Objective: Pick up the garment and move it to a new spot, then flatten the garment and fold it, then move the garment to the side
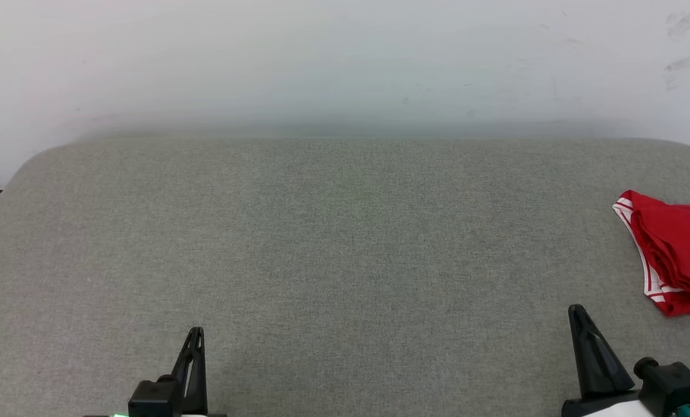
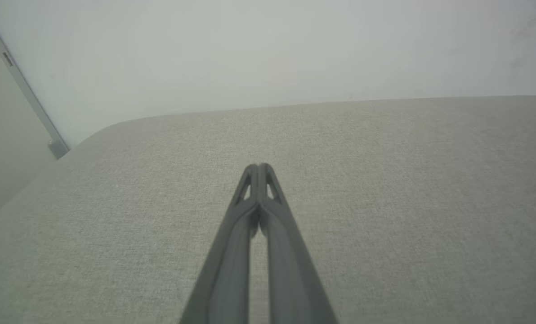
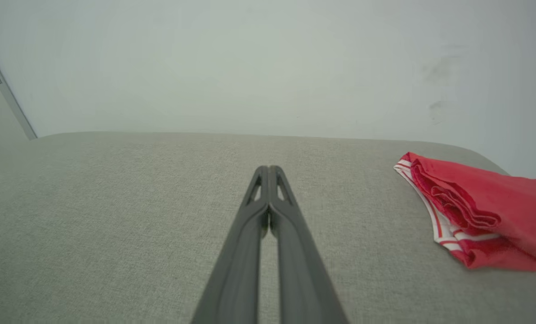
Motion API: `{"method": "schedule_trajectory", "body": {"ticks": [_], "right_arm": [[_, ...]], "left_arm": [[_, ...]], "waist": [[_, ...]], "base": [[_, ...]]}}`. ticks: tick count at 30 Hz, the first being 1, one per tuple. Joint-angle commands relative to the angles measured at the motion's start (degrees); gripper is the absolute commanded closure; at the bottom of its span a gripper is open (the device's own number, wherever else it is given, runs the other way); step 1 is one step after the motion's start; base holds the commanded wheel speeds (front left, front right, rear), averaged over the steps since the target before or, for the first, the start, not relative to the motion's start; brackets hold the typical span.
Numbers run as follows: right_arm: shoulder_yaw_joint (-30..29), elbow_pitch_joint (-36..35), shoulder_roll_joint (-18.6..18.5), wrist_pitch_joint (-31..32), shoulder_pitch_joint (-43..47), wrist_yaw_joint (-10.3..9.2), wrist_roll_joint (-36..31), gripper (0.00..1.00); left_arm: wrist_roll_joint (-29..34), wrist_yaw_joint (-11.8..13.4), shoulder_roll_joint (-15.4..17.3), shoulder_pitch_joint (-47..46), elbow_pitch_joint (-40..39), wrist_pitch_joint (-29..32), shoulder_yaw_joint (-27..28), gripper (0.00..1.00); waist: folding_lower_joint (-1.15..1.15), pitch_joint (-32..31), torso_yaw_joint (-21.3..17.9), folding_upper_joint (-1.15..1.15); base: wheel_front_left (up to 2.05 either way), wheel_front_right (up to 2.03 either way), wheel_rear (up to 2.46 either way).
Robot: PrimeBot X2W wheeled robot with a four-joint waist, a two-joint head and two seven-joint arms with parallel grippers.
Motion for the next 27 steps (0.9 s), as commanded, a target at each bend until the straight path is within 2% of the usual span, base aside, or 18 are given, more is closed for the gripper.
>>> {"method": "schedule_trajectory", "body": {"ticks": [1,27], "right_arm": [[0.1,0.0,0.0,0.2,-0.1,0.00,1.4,1.00],[0.2,4.2,-1.2,5.2,-4.7,-0.02,30.7,1.00]], "left_arm": [[-1.4,-0.2,0.0,-0.1,-0.1,0.2,0.1,1.00],[-30.7,-4.2,-0.3,-4.7,3.3,6.2,2.8,1.00]], "waist": [[0.00,0.0,0.0,0.00],[0.00,-0.2,0.0,0.00]], "base": [[0.00,0.00,0.00],[0.00,0.00,0.00]]}}
